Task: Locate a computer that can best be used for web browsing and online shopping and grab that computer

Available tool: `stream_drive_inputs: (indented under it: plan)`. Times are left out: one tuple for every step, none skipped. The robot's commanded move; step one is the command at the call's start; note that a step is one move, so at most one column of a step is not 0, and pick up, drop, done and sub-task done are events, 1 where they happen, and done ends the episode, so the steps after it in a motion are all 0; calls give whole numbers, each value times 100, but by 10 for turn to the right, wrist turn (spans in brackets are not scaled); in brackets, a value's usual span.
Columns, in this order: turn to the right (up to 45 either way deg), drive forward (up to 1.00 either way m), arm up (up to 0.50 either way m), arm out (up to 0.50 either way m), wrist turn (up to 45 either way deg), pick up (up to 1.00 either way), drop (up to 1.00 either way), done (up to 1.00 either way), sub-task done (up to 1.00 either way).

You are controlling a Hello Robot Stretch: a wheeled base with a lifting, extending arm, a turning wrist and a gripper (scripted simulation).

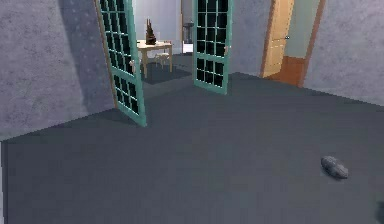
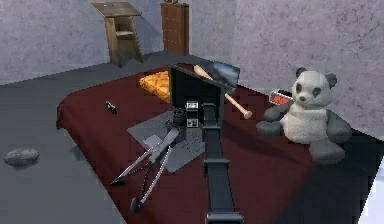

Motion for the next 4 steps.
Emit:
stream_drive_inputs:
  plan:
    - [0, 0, 0, 0, 450, 0, 0, 0, 0]
    - [0, 0, 0, 0, 450, 0, 0, 0, 0]
    - [0, 0, 0, 0, 240, 0, 0, 0, 0]
    - [0, 0, -30, 0, 0, 0, 0, 0, 0]
